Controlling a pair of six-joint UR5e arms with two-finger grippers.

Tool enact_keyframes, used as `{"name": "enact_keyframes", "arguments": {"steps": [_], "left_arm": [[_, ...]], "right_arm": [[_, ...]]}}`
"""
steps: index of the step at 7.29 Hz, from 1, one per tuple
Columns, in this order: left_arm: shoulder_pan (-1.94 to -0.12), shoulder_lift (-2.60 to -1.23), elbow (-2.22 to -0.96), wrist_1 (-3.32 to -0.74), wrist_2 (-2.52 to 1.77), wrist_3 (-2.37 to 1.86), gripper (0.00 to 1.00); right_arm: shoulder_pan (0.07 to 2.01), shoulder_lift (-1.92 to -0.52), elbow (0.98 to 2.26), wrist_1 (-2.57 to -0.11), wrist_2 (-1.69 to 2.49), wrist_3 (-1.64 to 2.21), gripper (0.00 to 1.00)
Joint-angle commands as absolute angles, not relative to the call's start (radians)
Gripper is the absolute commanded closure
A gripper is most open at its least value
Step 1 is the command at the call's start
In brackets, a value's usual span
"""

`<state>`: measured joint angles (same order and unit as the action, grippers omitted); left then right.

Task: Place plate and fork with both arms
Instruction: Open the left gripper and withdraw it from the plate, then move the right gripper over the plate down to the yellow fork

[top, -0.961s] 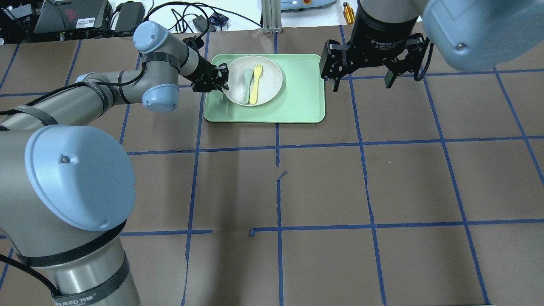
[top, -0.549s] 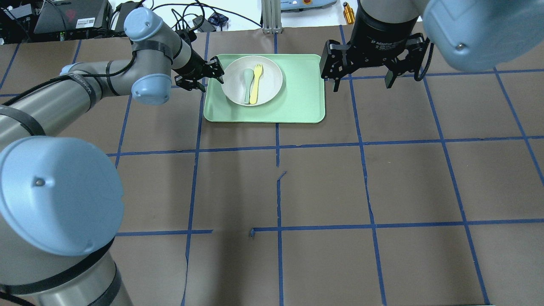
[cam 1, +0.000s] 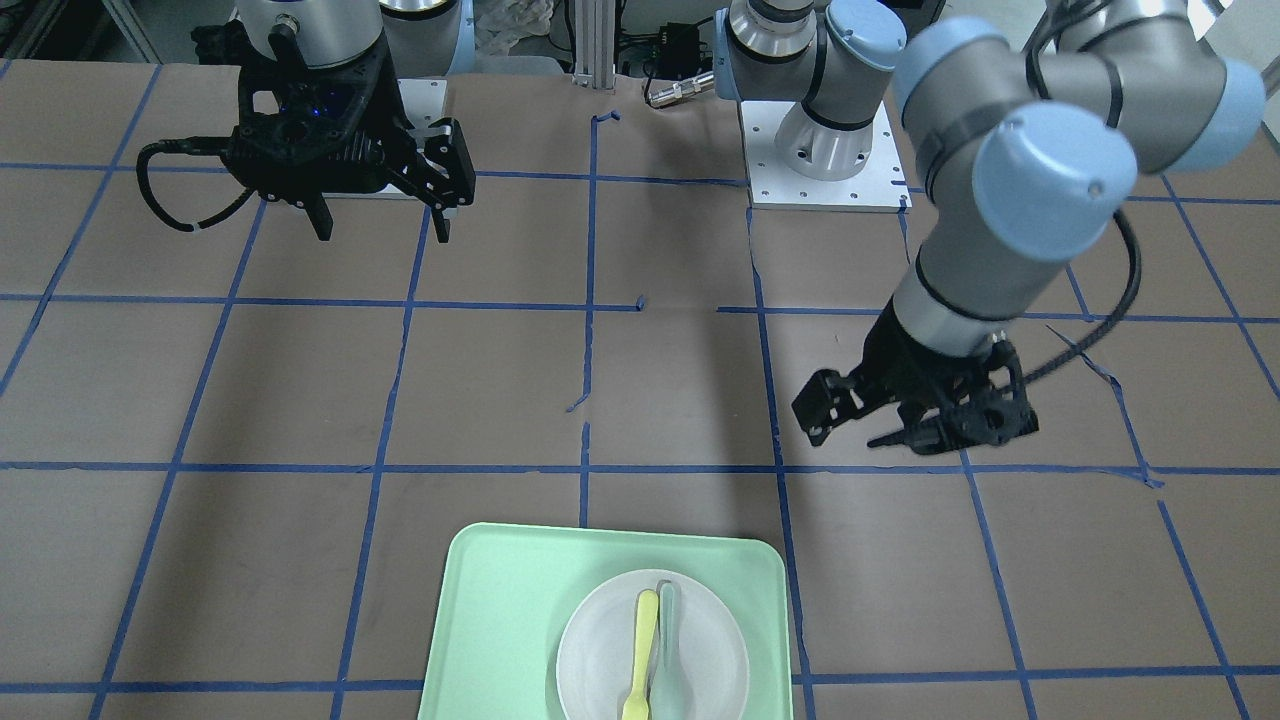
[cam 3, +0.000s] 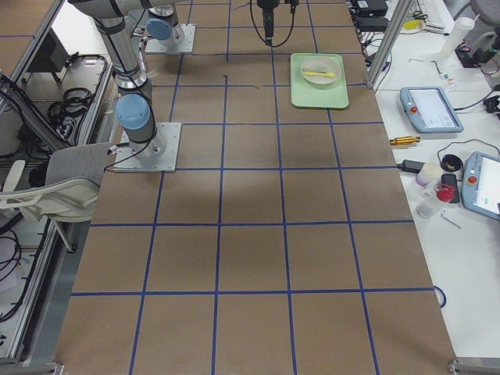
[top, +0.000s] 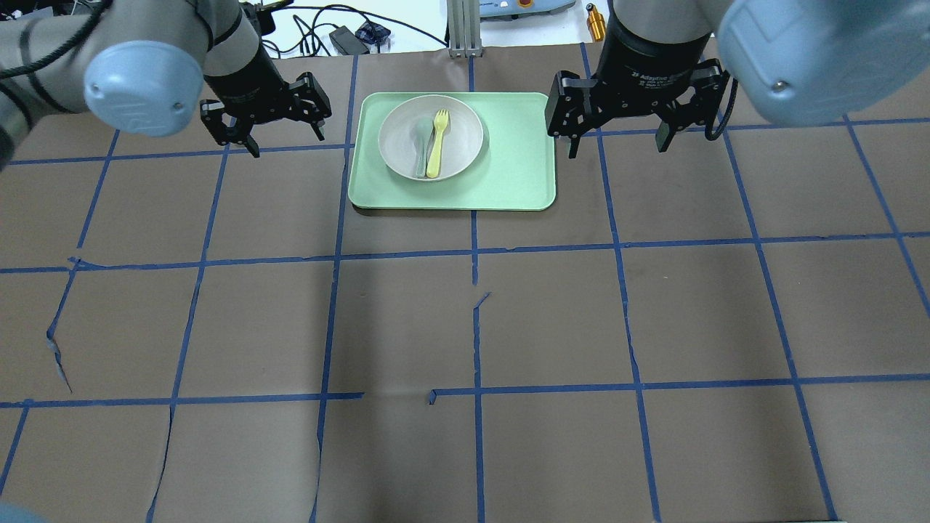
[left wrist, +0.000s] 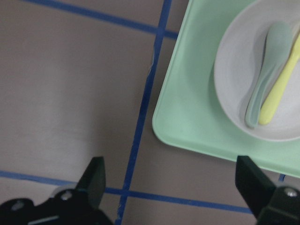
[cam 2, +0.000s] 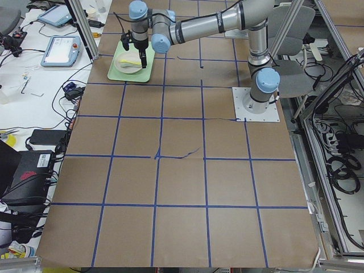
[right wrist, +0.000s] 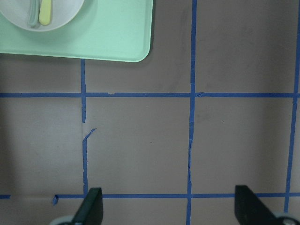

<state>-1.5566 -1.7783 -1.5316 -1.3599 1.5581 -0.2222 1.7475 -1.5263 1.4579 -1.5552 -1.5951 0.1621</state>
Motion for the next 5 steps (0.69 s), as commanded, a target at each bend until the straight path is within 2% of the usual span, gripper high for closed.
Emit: {"name": "enact_keyframes", "arguments": {"steps": [1, 3, 5], "left_arm": [[-1.589, -1.590, -1.635, -1.460, 1.563, -0.215, 0.00], [-1.660, -1.527, -1.681, -1.462, 1.569, -0.175, 0.00], [-1.661, -1.514, -1.684, -1.506, 1.568, -0.154, 0.00]], "right_arm": [[1.764, -1.462, 1.448, -1.676, -1.600, 0.182, 0.00], [1.785, -1.323, 1.373, -1.698, -1.595, 0.262, 0.00], [1.871, -1.046, 1.191, -1.799, -1.597, 0.419, 0.00]]}}
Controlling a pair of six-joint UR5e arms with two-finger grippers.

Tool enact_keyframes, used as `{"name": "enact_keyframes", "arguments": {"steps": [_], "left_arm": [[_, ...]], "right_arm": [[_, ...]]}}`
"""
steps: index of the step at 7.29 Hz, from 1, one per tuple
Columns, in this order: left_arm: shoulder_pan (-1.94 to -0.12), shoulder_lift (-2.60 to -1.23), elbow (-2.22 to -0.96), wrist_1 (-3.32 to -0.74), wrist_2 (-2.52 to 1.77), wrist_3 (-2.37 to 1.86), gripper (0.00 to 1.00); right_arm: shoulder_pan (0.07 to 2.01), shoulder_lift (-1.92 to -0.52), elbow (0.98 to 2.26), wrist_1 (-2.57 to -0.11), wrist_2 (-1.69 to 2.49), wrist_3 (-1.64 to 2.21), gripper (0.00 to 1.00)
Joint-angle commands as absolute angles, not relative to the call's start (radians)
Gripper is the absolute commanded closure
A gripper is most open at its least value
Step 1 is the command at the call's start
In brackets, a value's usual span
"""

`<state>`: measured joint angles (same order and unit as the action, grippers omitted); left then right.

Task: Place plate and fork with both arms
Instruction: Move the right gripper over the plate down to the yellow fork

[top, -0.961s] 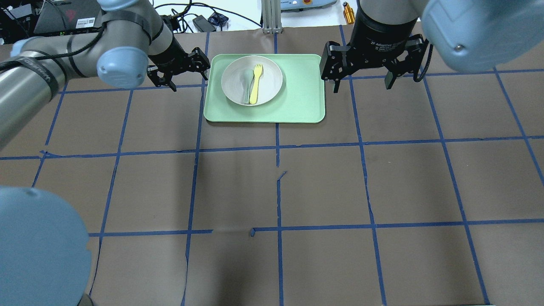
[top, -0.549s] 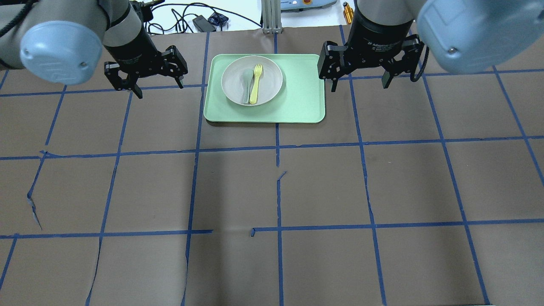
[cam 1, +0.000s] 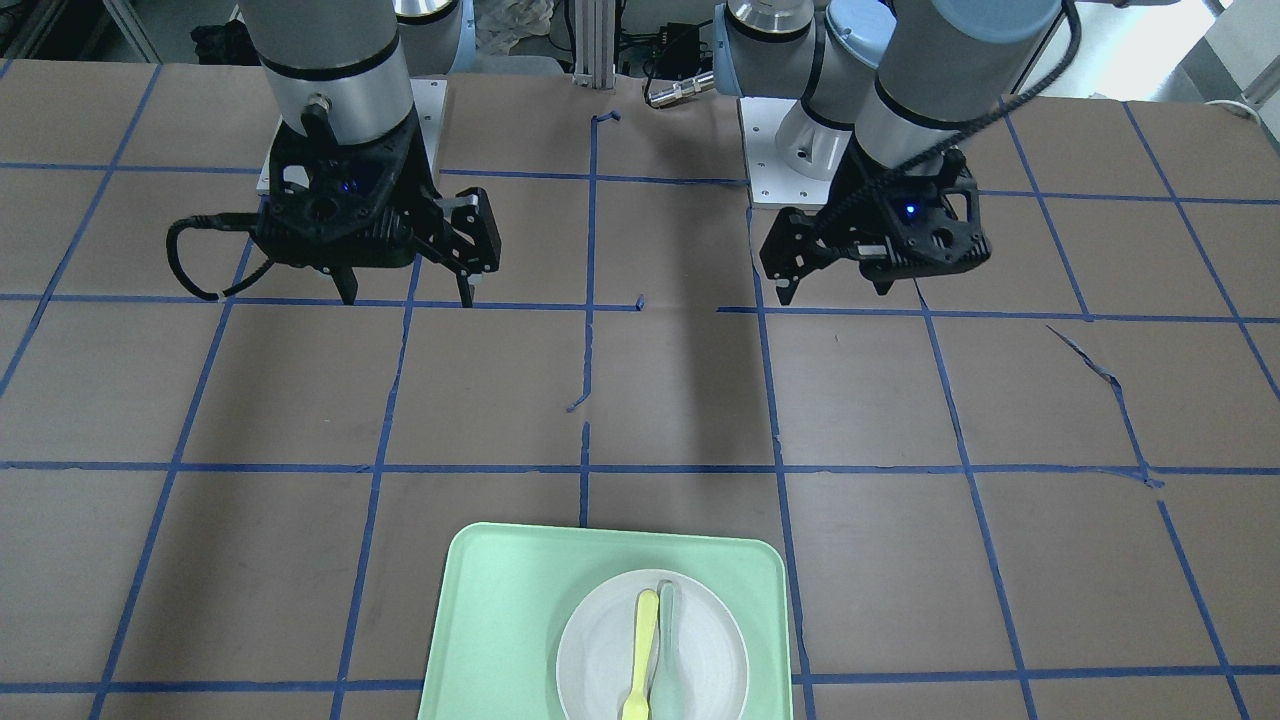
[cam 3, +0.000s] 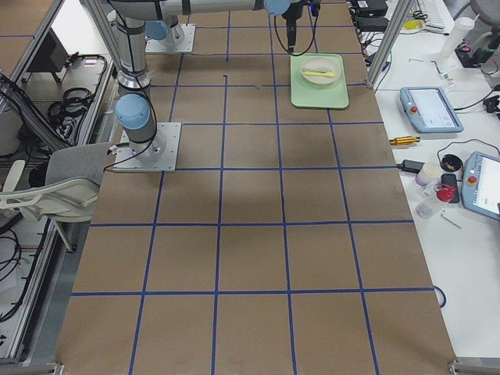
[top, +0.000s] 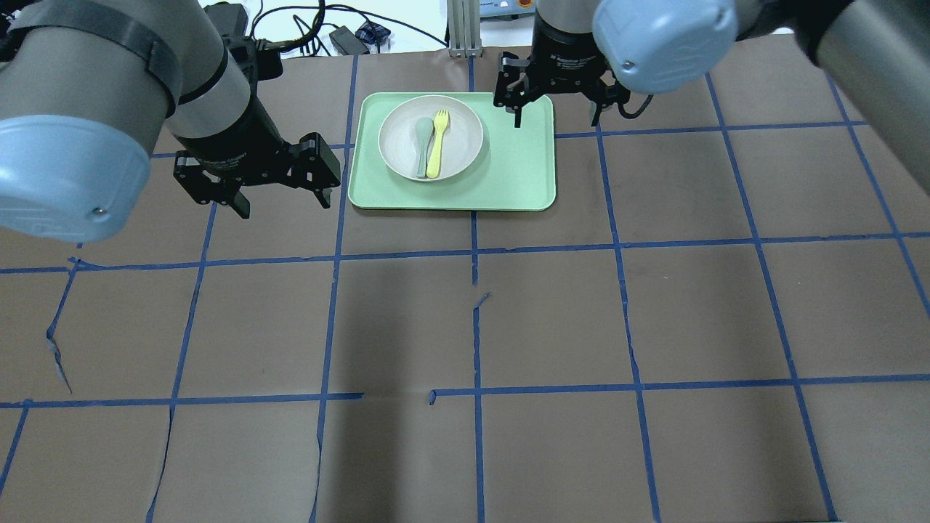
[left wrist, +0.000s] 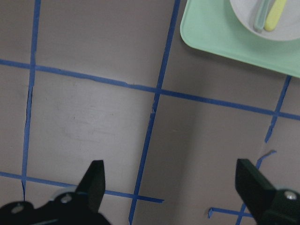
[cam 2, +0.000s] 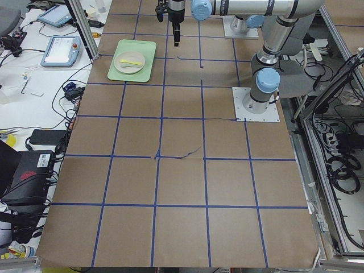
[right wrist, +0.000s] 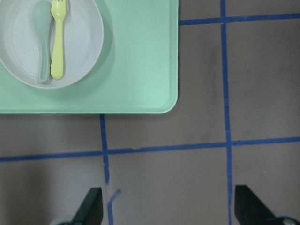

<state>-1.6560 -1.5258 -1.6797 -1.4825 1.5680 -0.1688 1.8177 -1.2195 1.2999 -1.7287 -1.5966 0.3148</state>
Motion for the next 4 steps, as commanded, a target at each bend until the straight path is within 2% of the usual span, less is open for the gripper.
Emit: {"name": "enact_keyframes", "arguments": {"steps": [1, 3, 4], "left_arm": [[-1.661, -1.511, -1.684, -1.508, 1.568, -0.153, 0.00], [-1.660, -1.511, -1.684, -1.511, 1.568, -0.152, 0.00], [-1.658, -1.511, -1.684, -1.511, 1.568, -0.153, 0.00]], "right_arm": [[1.922, -0.909, 1.110, -1.853, -1.638, 0.464, 0.00], [1.933, -0.719, 0.946, -1.876, -1.638, 0.466, 0.00], [1.933, -0.678, 0.918, -1.891, -1.634, 0.463, 0.02]]}}
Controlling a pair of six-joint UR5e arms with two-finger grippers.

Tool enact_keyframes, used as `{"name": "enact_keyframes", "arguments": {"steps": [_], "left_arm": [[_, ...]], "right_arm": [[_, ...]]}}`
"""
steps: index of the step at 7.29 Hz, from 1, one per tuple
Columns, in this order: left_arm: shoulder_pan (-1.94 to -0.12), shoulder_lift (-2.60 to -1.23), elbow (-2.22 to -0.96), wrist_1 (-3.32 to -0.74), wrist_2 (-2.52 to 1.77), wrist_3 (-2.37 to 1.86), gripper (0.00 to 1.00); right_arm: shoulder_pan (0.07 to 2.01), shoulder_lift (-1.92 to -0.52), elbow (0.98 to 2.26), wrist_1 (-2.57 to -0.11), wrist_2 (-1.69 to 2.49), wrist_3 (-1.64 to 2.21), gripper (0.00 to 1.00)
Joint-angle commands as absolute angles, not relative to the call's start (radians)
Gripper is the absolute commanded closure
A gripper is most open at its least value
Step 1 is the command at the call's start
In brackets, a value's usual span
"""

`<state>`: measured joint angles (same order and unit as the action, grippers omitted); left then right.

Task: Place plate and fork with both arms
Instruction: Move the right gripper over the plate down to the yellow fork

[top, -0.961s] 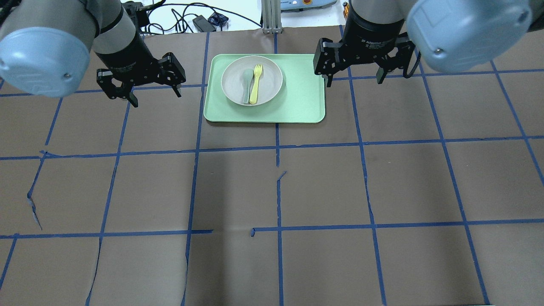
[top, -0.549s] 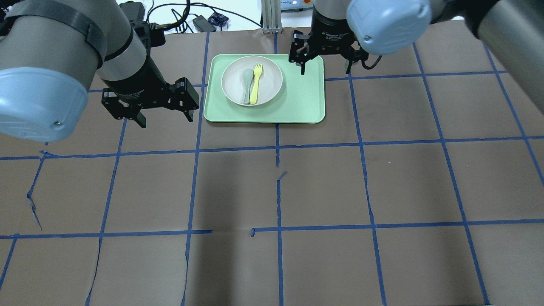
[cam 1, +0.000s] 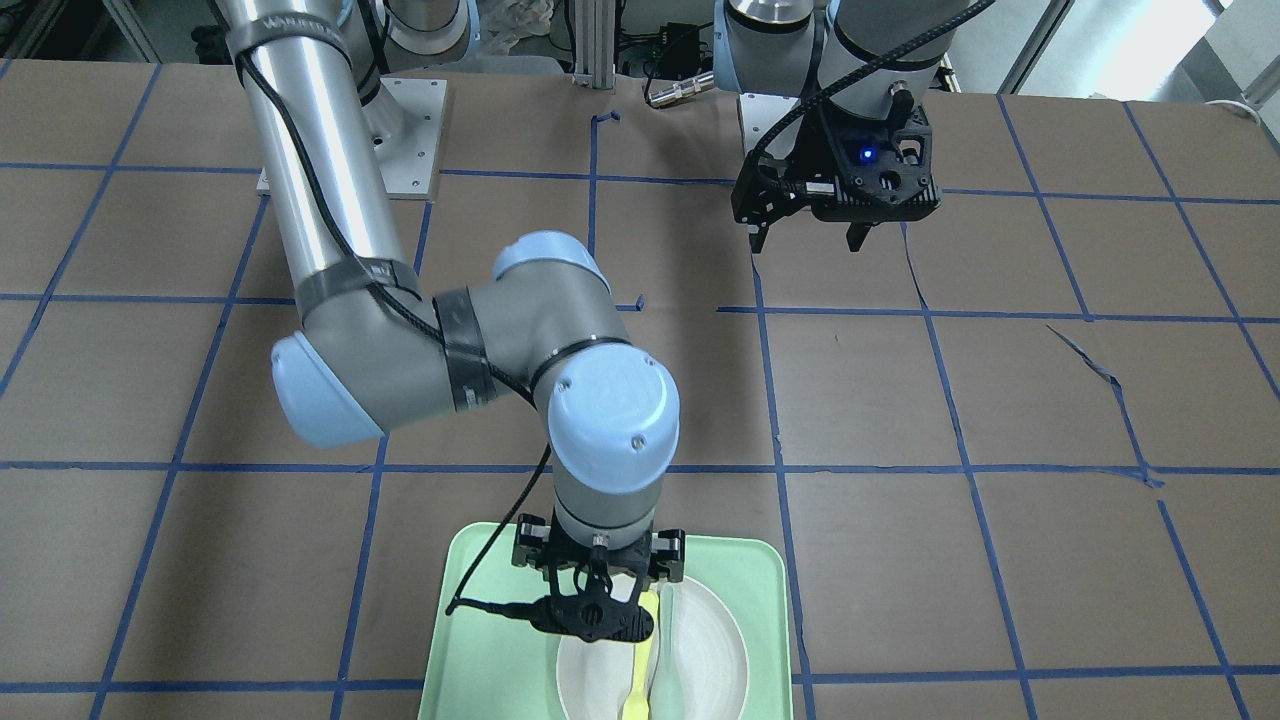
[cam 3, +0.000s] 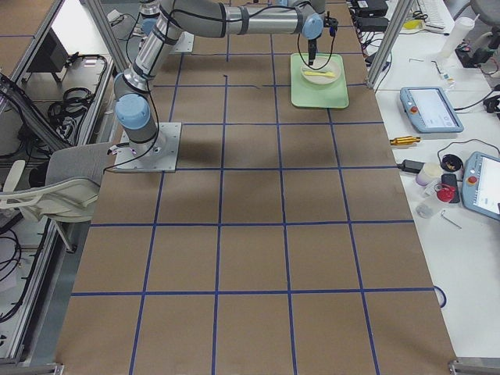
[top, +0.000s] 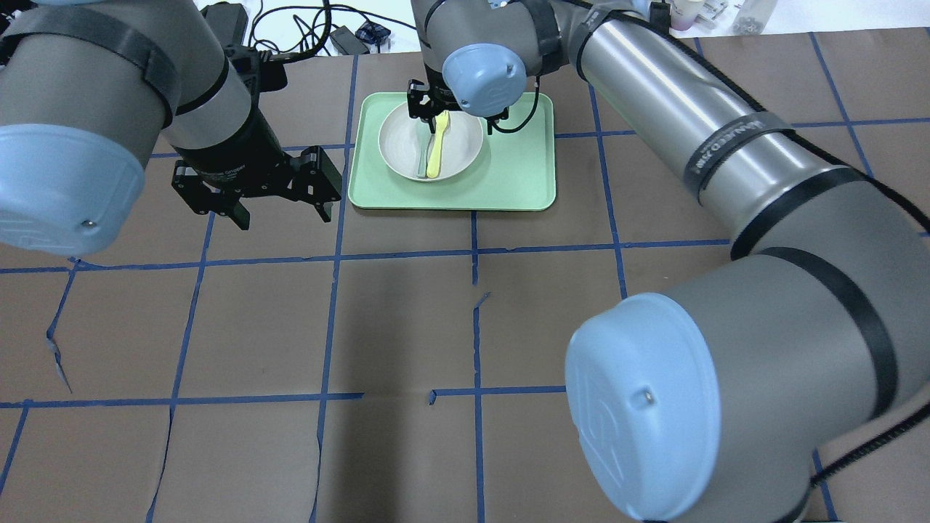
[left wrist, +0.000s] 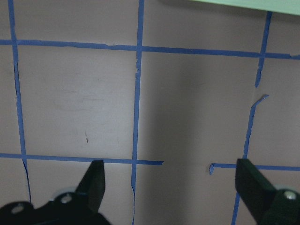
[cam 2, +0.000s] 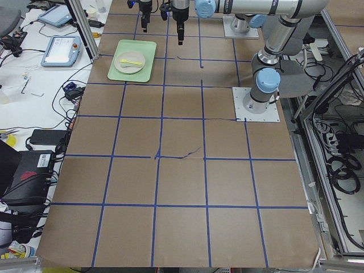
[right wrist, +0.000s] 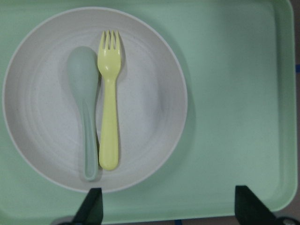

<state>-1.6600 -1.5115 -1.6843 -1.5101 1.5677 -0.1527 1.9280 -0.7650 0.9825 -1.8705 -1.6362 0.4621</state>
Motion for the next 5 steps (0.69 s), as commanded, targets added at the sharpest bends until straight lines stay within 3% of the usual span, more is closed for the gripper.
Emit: {"name": "enact_keyframes", "arguments": {"steps": [1, 2, 3, 4, 5], "left_arm": [[-1.658, -1.512, -1.684, -1.511, 1.568, -0.153, 0.00], [-1.658, -1.514, -1.684, -1.511, 1.569, -0.153, 0.00], [-1.658, -1.516, -1.684, -1.511, 1.569, -0.155, 0.00], [-1.658, -1.517, -1.684, -1.511, 1.568, -0.155, 0.00], [-1.658, -1.517, -1.684, -1.511, 1.568, -0.155, 0.00]], "right_arm": [[1.933, -0.652, 0.919, -1.914, -1.609, 0.459, 0.12], [1.933, -0.629, 0.919, -1.942, -1.611, 0.459, 0.27], [1.933, -0.624, 0.919, -1.960, -1.609, 0.459, 0.30], [1.933, -0.618, 0.920, -1.960, -1.609, 0.460, 0.42], [1.933, -0.618, 0.920, -1.962, -1.609, 0.460, 0.47]]}}
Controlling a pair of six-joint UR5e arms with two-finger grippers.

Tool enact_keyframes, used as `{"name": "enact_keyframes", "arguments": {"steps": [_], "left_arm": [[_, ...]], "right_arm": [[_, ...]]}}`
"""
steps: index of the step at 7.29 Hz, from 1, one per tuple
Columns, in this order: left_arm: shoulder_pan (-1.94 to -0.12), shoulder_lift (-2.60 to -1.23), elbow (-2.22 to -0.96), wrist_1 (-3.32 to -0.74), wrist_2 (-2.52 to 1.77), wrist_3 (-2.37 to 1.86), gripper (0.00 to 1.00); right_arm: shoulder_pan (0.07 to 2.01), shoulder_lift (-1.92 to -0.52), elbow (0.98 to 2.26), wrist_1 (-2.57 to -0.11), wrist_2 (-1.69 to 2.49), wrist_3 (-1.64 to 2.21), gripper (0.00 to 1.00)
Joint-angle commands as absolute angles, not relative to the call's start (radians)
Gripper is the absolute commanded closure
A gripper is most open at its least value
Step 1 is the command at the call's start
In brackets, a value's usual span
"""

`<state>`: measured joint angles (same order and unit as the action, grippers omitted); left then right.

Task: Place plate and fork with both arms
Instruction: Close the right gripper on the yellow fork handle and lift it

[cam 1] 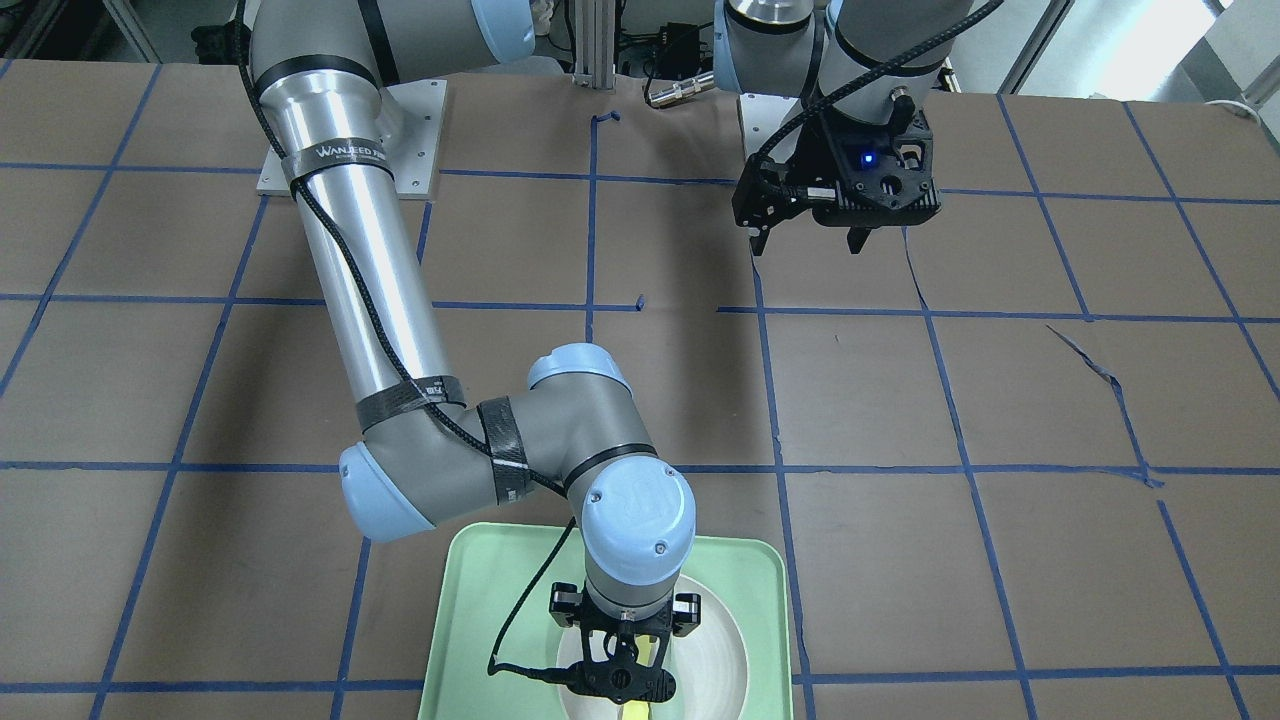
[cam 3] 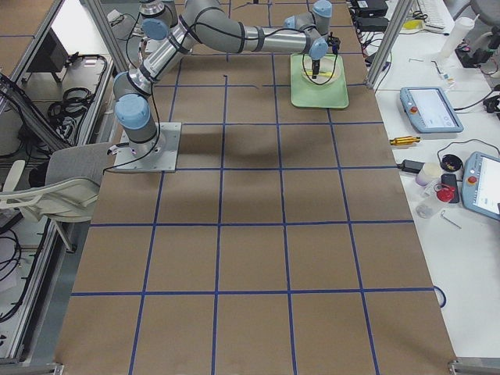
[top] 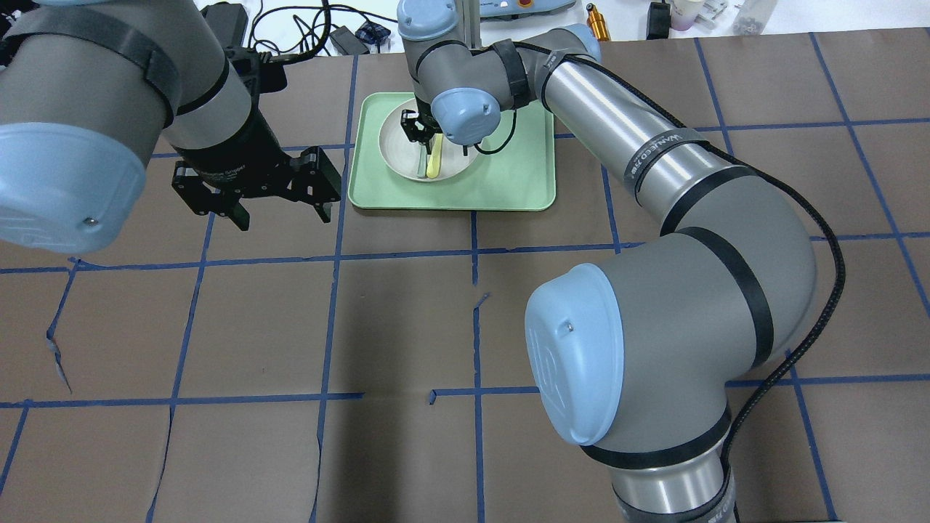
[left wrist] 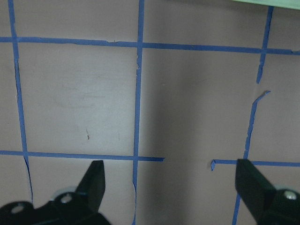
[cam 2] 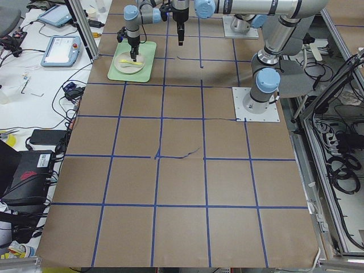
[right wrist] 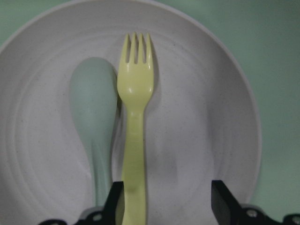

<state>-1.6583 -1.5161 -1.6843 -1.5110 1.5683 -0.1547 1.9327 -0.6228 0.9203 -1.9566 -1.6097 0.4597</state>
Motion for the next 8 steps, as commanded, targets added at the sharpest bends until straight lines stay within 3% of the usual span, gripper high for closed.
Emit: {"name": "enact_keyframes", "arguments": {"steps": [1, 8], "left_arm": [[-1.658, -1.517, -1.684, -1.511, 1.569, -0.155, 0.00], [-1.657, -1.520, -1.684, -1.511, 1.569, -0.155, 0.00]], "right_arm": [[1.933, -0.617, 0.920, -1.962, -1.609, 0.462, 0.54], [1.933, -0.592, 0.931, -2.051, -1.563, 0.469, 0.55]]}}
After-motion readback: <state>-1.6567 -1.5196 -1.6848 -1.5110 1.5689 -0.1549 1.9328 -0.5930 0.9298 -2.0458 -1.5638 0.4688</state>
